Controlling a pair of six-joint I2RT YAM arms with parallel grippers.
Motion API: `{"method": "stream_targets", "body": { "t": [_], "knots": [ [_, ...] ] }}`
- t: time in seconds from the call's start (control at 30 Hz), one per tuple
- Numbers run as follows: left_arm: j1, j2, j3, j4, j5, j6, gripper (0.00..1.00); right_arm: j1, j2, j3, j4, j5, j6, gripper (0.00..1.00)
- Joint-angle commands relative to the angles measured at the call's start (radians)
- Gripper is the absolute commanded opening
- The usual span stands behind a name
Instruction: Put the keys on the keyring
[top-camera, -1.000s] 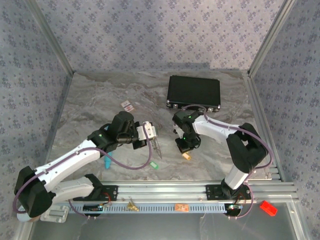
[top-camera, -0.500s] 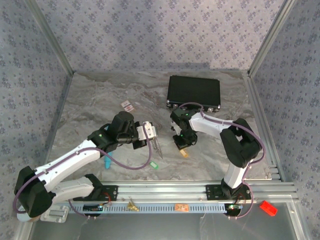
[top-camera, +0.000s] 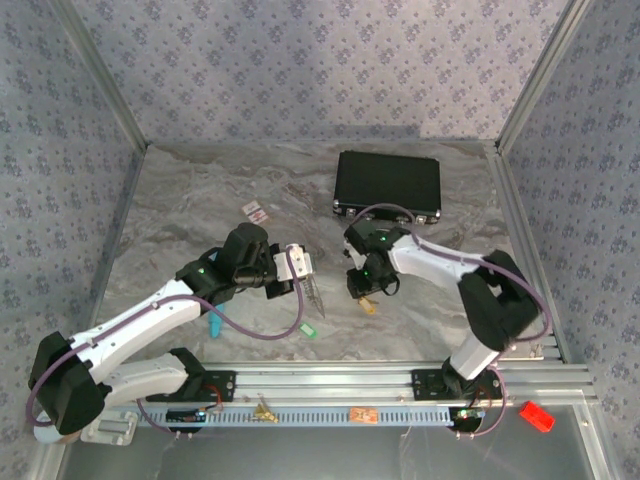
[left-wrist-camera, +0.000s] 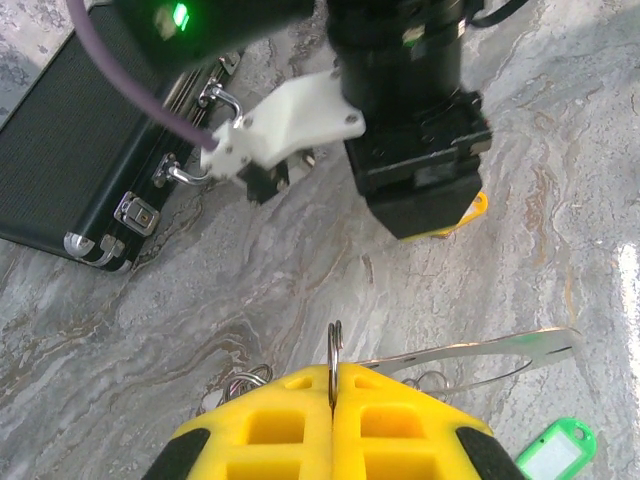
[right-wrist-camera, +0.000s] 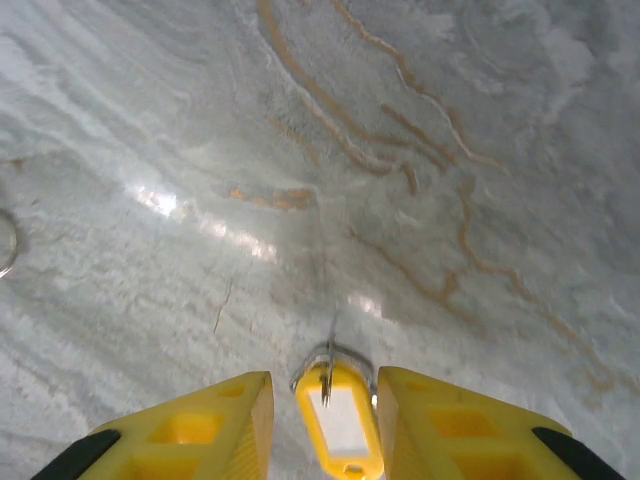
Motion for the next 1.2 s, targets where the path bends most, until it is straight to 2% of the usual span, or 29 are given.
{"method": "stream_targets", "body": {
  "t": [0.0, 0.13, 0.3, 0.8, 1.17],
  "knots": [
    [-0.005, -0.014, -0.005, 0.043, 0.018, 0.011, 0.0, 0.024, -0.1, -0.089, 0.117, 0.086, 0.054, 0.33],
    [-0.005, -0.017, -0.014, 0.058, 0.019, 0.01, 0.0, 0.052, -0.162, -0.173, 0.192, 0.123, 0.082, 0.32],
    [-0.006, -0.015, -0.018, 0.064, 0.017, 0.004, 0.0, 0.074, -0.162, -0.224, 0.249, 0.121, 0.1, 0.31],
    [-0.005, -0.011, -0.009, 0.07, 0.014, -0.001, 0.0, 0.089, -0.119, -0.242, 0.29, 0.148, 0.114, 0.22],
    [-0.004, -0.008, -0.007, 0.067, 0.016, 0.005, 0.0, 0.096, -0.099, -0.245, 0.289, 0.155, 0.119, 0.19]
  ]
}}
